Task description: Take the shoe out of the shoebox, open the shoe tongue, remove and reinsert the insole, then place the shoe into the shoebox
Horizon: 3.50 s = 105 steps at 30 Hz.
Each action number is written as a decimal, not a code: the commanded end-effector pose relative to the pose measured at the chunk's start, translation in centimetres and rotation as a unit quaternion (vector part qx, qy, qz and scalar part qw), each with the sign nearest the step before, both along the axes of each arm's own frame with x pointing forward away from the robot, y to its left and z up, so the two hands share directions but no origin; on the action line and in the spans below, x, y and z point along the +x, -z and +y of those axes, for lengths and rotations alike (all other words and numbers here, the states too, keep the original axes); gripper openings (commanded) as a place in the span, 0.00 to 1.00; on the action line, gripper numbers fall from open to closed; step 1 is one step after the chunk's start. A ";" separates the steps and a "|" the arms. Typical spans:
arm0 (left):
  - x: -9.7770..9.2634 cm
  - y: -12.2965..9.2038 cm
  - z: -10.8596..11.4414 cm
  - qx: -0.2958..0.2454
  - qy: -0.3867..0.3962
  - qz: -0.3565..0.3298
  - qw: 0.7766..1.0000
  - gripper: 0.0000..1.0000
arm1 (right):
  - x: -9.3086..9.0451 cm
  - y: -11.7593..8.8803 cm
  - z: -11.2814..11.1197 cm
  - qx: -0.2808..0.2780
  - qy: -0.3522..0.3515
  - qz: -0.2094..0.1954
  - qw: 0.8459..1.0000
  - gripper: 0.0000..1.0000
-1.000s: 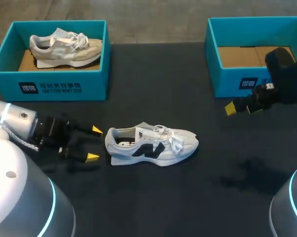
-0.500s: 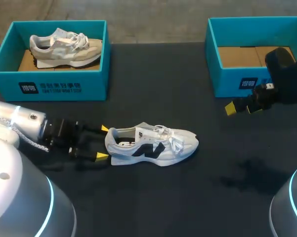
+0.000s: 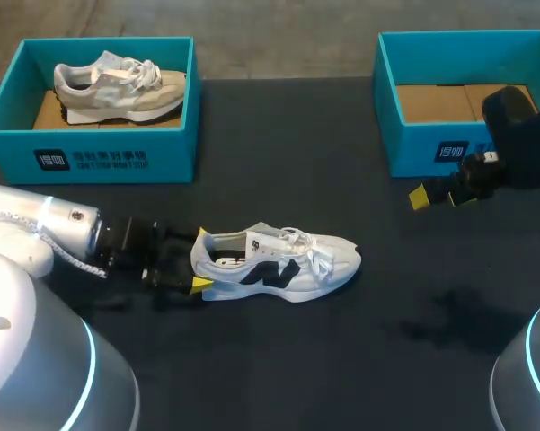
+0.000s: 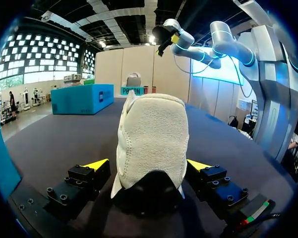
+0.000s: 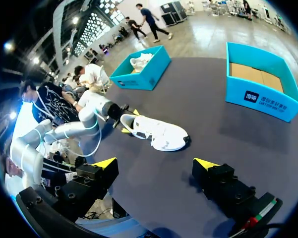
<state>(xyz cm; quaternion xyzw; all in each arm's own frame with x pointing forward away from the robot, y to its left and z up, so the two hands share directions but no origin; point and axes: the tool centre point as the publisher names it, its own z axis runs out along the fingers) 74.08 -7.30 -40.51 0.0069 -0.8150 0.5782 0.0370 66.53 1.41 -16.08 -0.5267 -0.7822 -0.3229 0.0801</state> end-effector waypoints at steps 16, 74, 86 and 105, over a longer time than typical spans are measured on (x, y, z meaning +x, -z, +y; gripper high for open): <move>0.5 1.4 -1.7 -0.005 -0.008 0.010 1.000 0.44 | 0.1 0.1 0.1 0.000 0.001 0.001 1.000 1.00; 0.5 1.5 -2.1 -0.001 0.008 0.014 1.000 0.00 | 0.4 1.7 7.6 -0.103 0.104 0.003 0.989 1.00; 0.5 1.5 -2.1 -0.001 0.008 0.014 1.000 0.00 | -0.2 4.3 13.0 -0.114 0.078 0.029 0.990 1.00; 0.5 1.5 -2.1 -0.001 0.008 0.014 1.000 0.00 | -0.5 4.7 13.3 -0.101 0.050 0.028 0.993 1.00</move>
